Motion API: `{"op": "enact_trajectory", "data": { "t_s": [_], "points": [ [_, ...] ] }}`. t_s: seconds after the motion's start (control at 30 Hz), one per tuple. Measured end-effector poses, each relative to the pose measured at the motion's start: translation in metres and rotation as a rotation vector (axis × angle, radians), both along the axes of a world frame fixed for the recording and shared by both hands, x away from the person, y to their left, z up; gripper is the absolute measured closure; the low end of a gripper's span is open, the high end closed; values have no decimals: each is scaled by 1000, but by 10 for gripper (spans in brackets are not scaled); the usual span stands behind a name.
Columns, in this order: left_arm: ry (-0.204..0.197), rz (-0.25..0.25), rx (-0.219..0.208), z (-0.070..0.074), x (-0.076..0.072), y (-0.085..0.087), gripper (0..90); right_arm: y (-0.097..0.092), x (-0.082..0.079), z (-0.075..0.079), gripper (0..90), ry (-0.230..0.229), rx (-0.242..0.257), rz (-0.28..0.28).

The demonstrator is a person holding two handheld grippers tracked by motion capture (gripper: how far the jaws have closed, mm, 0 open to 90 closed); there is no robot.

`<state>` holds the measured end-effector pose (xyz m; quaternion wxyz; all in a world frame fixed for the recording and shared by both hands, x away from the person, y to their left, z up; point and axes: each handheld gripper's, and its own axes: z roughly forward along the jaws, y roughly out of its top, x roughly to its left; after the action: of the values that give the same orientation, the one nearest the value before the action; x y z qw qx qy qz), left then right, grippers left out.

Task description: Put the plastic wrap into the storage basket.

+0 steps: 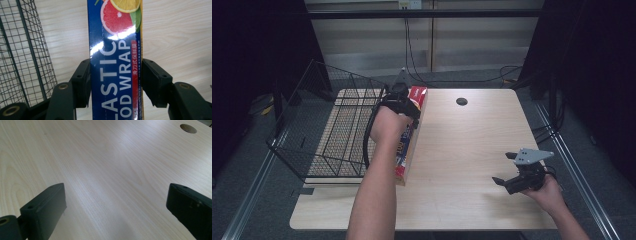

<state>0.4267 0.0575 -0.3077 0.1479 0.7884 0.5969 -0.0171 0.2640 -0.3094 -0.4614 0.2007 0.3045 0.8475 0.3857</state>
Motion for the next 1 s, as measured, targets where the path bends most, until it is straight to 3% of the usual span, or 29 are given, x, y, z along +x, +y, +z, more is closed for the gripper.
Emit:
{"op": "enact_trajectory", "data": {
  "t_s": [0.27,1.0],
  "points": [
    [-16,6,0,11,0,6,456,0,0,0,25,-3,4,5],
    [-1,26,8,35,1,28,455,1,-2,0,27,-10,3,24]
  ]
}}
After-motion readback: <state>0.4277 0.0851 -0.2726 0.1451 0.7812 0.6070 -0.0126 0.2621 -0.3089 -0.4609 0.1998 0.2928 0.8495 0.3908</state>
